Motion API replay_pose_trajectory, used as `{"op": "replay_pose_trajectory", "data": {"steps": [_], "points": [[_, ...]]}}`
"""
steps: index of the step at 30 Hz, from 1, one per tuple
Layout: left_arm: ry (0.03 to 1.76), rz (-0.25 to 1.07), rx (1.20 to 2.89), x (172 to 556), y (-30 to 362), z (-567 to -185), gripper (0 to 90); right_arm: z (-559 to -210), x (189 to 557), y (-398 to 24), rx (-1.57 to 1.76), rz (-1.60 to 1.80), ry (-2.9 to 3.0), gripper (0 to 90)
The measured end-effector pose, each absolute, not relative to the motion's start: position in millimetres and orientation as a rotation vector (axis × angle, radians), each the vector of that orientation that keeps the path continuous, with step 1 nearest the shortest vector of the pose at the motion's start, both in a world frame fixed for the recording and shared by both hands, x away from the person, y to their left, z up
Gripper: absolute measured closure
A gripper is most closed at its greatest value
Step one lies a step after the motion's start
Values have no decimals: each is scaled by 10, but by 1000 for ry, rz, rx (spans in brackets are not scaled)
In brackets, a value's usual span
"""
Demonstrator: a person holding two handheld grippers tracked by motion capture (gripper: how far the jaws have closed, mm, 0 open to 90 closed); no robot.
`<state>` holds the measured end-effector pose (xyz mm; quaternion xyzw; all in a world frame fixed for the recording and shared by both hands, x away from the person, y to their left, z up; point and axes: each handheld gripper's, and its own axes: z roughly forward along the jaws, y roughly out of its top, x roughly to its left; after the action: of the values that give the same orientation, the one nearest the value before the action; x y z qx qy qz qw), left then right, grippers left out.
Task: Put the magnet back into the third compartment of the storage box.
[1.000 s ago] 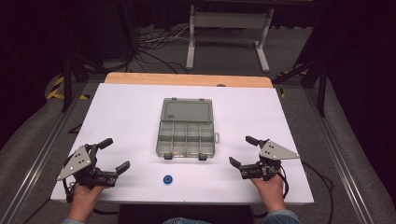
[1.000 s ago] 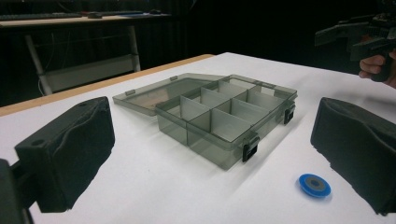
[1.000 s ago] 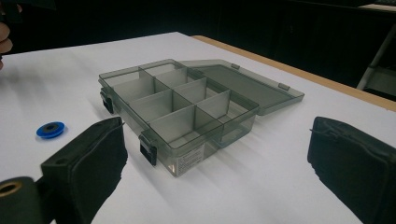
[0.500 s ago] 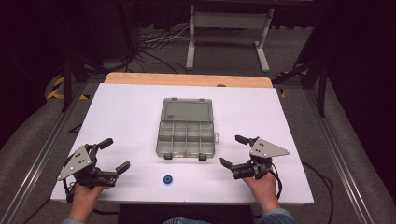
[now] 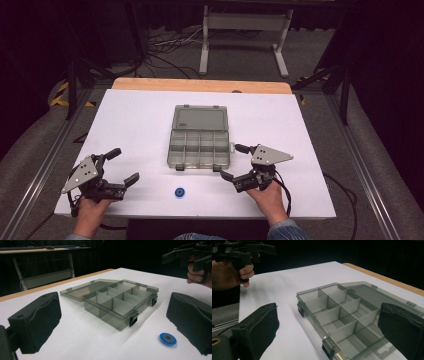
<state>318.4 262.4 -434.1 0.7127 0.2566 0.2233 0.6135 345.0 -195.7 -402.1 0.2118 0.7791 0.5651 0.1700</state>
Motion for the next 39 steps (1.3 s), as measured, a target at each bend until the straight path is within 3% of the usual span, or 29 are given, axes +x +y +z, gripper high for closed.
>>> {"op": "replay_pose_trajectory", "data": {"steps": [19, 39], "points": [[592, 512, 1647, 3185, 2623, -4342, 3, -3992, 3484, -1604, 487, 1649, 2274, 9], [589, 514, 1647, 3184, 2623, -4339, 3, -3760, 3524, -1165, 366, 1303, 2640, 120]]}}
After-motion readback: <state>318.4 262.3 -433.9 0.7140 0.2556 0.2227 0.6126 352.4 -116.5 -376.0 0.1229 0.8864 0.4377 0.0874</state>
